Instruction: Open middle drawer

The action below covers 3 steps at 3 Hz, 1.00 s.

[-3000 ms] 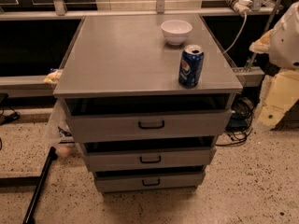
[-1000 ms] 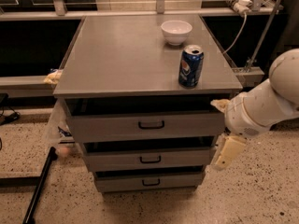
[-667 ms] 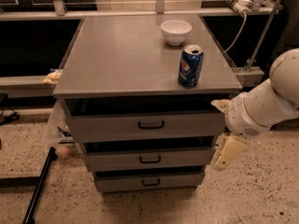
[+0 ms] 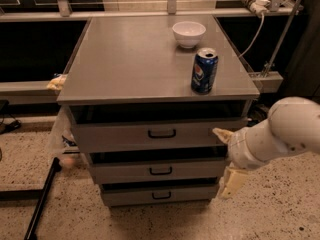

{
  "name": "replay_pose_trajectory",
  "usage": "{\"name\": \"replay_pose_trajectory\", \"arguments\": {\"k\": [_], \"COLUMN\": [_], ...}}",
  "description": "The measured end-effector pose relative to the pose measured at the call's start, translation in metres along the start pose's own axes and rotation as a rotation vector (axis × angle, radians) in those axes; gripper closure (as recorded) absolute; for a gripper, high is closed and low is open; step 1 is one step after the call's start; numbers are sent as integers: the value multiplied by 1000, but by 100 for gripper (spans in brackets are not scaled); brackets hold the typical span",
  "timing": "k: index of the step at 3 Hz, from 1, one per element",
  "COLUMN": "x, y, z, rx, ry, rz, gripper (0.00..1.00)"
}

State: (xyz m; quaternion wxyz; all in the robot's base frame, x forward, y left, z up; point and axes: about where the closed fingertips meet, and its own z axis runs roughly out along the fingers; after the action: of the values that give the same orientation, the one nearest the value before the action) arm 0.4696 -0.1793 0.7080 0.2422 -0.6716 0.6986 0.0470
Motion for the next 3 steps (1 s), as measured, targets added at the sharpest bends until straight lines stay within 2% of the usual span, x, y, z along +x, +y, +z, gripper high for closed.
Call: {"name": "replay_pose_trajectory", "arguments": {"k": [2, 3], "x": [24, 40], "y": [11, 7], "z": [95, 139], "rx": [-28, -31], "ry": [-28, -35], "rz": [-75, -77], "gripper": [0, 0]}}
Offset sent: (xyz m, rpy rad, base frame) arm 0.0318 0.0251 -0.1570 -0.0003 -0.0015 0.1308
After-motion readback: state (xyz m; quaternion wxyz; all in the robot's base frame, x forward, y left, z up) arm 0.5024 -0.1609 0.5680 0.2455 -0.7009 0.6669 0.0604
